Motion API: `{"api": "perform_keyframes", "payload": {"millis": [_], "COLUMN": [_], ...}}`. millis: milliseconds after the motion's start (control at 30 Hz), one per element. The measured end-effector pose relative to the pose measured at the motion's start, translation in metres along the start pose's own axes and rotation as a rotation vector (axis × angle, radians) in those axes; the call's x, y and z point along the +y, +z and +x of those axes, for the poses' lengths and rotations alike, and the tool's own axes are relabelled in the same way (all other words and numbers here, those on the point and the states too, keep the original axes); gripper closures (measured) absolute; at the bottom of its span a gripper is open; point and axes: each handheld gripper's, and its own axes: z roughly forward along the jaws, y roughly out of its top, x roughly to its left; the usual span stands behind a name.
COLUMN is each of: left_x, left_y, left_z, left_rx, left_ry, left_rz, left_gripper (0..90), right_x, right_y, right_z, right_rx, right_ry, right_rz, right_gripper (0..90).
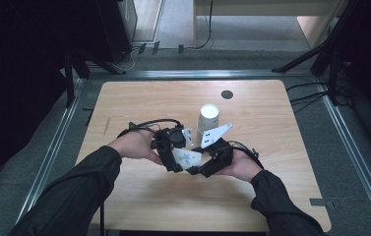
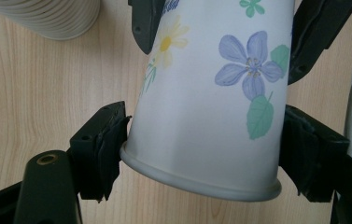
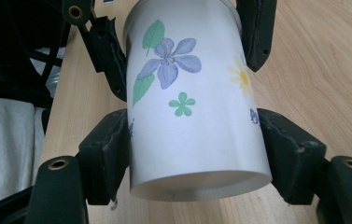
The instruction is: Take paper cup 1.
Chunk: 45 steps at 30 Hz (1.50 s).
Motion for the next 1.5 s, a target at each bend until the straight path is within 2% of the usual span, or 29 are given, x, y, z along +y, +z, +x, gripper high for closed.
{"api": "perform_keyframes", "payload": {"millis": [267,600,700,867,967,1067,1133,1167,1300,1367,1400,1433,1500], "left_x": [0.0,-0.002,-0.003,-0.005,-0.009,-0.016,-0.018,-0.022,-0.029,-0.036,-0.036,-0.041,-0.045], "left_y": [0.001,0.001,0.0,0.0,-0.003,-0.003,-0.003,-0.002,-0.001,0.0,0.0,0.001,0.002], "left_z": [0.0,0.0,0.001,0.003,0.004,0.005,0.005,0.004,0.004,0.003,0.003,0.003,0.001], "left_rx": [-0.001,-0.009,-0.004,-0.001,0.003,-0.013,-0.019,-0.011,-0.004,-0.006,-0.006,-0.012,-0.014], "left_ry": [-0.004,-0.006,-0.007,-0.032,-0.054,-0.077,-0.081,-0.083,-0.099,-0.129,-0.129,-0.147,-0.159], "left_rz": [0.008,-0.007,-0.023,-0.041,-0.1,-0.157,-0.172,-0.198,-0.236,-0.298,-0.298,-0.344,-0.364], "left_gripper": [22.8,22.5,20.9,14.8,12.1,8.9,9.0,9.0,9.0,9.0,9.0,9.0,9.0], "right_x": [0.0,0.001,0.002,0.001,0.001,0.0,0.0,-0.001,-0.001,-0.002,-0.002,-0.003,-0.003], "right_y": [0.001,0.001,0.0,-0.002,-0.004,-0.007,-0.008,-0.01,-0.013,-0.015,-0.015,-0.015,-0.015], "right_z": [0.0,0.001,0.001,0.0,0.0,-0.001,-0.001,-0.002,-0.002,-0.002,-0.001,-0.001,-0.001], "right_rx": [0.005,0.002,-0.001,-0.008,-0.009,-0.01,-0.012,-0.008,-0.009,-0.01,-0.011,-0.012,-0.008], "right_ry": [-0.006,-0.01,-0.012,-0.008,-0.008,-0.007,-0.005,0.0,0.005,0.006,0.005,0.003,0.0], "right_rz": [0.004,0.009,0.007,0.002,-0.005,-0.014,-0.016,-0.02,-0.028,-0.03,-0.026,-0.023,-0.021], "right_gripper": [32.9,33.8,33.7,33.6,33.6,33.6,33.6,33.6,33.6,33.6,33.6,33.6,33.6]}}
